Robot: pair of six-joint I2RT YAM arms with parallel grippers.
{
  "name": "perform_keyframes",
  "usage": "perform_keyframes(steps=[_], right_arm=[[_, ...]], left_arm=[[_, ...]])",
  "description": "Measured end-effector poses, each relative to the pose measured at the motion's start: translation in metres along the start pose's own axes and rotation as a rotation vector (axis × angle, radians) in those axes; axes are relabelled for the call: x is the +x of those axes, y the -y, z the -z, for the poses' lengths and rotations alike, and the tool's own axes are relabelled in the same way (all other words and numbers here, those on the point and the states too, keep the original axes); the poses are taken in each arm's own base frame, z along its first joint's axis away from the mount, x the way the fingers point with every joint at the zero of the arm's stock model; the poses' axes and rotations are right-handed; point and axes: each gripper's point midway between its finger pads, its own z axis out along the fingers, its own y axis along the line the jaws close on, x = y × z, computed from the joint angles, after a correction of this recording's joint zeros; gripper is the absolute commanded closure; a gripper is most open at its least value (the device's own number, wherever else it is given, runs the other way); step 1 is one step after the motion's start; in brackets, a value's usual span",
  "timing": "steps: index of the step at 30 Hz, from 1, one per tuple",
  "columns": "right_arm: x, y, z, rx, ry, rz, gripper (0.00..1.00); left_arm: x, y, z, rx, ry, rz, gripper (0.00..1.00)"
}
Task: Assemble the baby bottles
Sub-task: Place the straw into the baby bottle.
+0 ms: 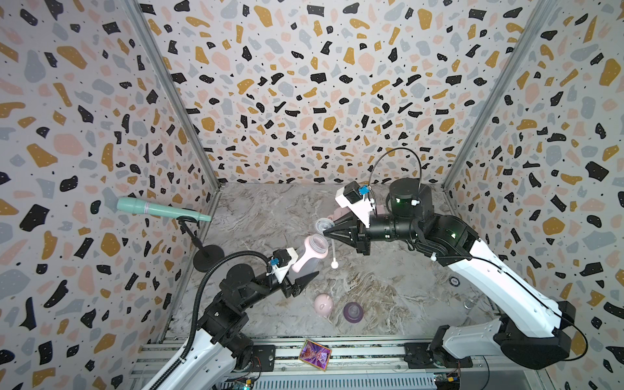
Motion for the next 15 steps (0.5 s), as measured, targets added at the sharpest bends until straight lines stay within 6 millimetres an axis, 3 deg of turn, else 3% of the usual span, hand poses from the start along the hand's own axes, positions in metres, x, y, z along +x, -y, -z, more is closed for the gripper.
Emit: perform_keyframes(steps=[15], right_arm=[[-0.013,-0.016,-0.002,-0.065,0.013,0.032,1.0]], left_arm=[[-0.004,0.006,0.002,0.027,0.019,-0.015,0.73]])
